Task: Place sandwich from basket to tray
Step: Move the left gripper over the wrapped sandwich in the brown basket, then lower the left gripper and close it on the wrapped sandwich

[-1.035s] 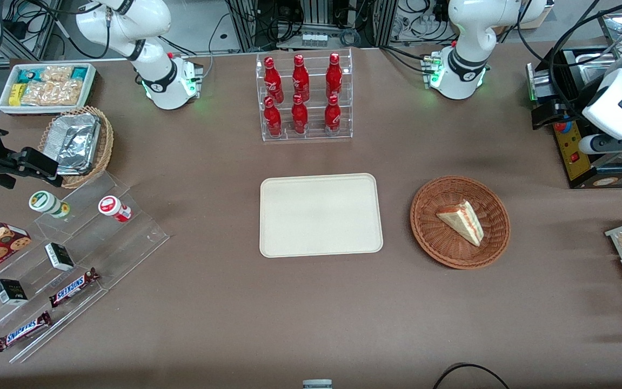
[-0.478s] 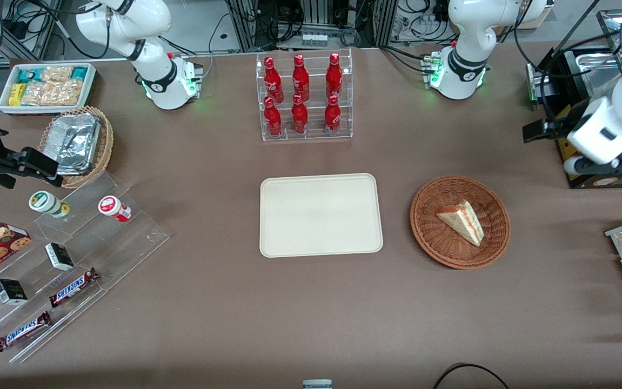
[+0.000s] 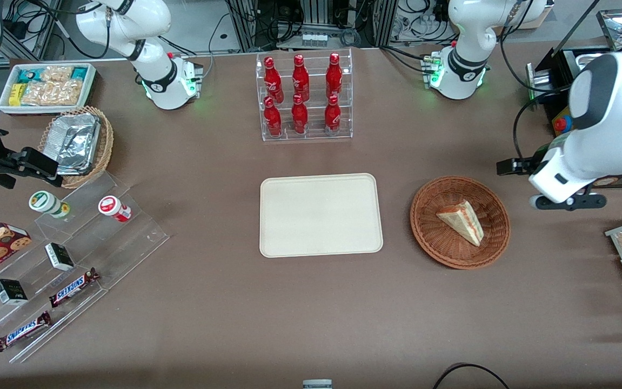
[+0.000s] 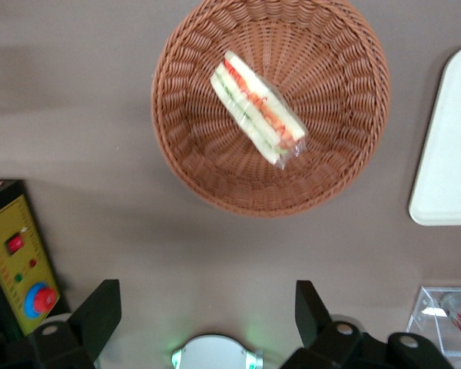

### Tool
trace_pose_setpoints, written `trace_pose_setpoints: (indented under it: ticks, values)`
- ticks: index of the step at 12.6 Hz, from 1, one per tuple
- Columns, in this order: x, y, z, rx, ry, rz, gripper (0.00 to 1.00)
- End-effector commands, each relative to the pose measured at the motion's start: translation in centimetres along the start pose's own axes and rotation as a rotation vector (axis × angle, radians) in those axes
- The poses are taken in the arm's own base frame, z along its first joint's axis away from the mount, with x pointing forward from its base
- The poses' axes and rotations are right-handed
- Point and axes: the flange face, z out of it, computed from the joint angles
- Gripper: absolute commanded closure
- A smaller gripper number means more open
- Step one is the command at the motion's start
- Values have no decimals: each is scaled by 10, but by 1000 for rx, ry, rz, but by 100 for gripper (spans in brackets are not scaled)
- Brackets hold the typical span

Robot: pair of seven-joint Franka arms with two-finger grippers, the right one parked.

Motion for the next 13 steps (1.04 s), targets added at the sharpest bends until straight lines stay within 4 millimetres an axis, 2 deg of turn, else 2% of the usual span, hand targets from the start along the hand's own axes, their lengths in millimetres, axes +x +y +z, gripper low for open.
trace_pose_setpoints:
  ticks: [1,5,7,9,10,13]
  values:
    - [-2,4,34,4,45,6,0]
    - [5,17,94,-12,144,-68,0]
    - [2,18,118,-30,197,-146,0]
    - [2,21,124,-54,228,-289,0]
    - [1,31,126,-63,225,-366,0]
    - [3,34,128,-98,237,-604,0]
